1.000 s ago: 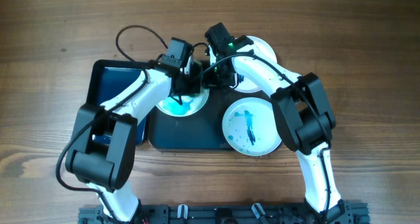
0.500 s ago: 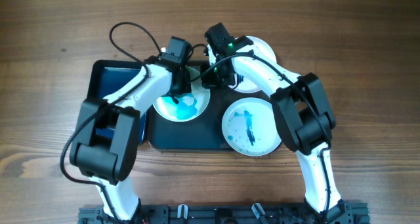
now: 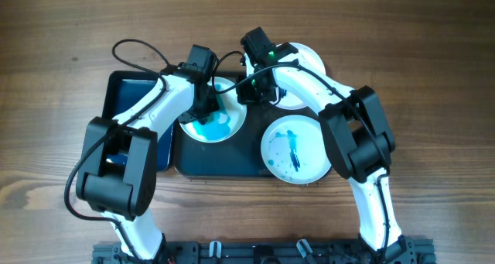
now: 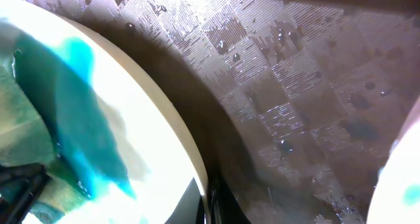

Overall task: Clean dirty plates on tray and stack at the side
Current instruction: 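Hold plate with right gripper and scrub it with left-held sponge, then lift scrubbed plate with right gripper and carry it right, then lower plate onto table at right side and release, then grasp rim of lower-right plate with right gripper and lift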

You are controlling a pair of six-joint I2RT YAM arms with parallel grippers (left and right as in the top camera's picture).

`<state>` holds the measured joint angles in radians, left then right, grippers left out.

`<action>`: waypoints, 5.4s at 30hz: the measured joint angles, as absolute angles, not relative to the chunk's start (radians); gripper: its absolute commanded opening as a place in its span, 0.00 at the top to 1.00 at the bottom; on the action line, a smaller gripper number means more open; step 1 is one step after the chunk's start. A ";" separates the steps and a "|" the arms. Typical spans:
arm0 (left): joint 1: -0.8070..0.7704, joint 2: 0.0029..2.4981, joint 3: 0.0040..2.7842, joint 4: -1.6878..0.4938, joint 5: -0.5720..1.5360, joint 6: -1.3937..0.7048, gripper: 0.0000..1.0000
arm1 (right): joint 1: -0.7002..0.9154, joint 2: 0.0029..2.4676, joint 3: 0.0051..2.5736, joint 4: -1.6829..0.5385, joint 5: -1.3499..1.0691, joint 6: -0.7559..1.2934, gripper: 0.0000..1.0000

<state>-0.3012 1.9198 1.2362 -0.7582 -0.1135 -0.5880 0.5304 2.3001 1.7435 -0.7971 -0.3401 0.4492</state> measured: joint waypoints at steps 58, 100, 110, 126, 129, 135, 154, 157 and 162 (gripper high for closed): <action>-0.299 1.990 1.471 -1.002 -0.076 -0.537 0.96 | 0.516 2.300 1.744 -0.791 -0.342 0.478 0.96; 0.041 1.991 1.715 -1.185 0.025 -0.517 0.96 | 1.018 1.919 1.730 -1.050 1.396 0.366 0.96; 0.041 1.991 1.716 -1.166 0.025 -0.514 0.96 | 0.865 1.898 1.730 -1.026 0.737 0.380 0.96; 0.041 1.991 1.716 -1.147 0.025 -0.514 0.96 | -0.256 1.896 1.734 -1.069 -0.208 0.353 0.96; 0.041 1.991 1.716 -1.145 0.025 -0.514 0.96 | -0.383 1.896 1.636 -1.036 -0.201 0.353 0.96; 0.041 1.991 1.716 -1.151 0.025 -0.514 0.96 | -0.421 1.896 1.390 -0.916 -0.198 0.353 0.96; 0.041 1.991 1.716 -1.147 0.025 -0.514 0.96 | -0.292 1.893 1.457 -1.006 -0.182 0.256 0.60; 0.041 1.991 1.716 -1.147 0.025 -0.514 0.96 | -0.154 1.886 1.523 -1.022 -0.222 0.186 0.59; 0.041 1.991 1.716 -1.147 0.025 -0.514 0.96 | 0.060 1.885 1.505 -1.131 -0.262 0.083 0.61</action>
<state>0.0406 1.9907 1.7161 -1.1473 0.0246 -0.5137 0.0601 1.8847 1.5051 -1.1309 -0.2619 0.0834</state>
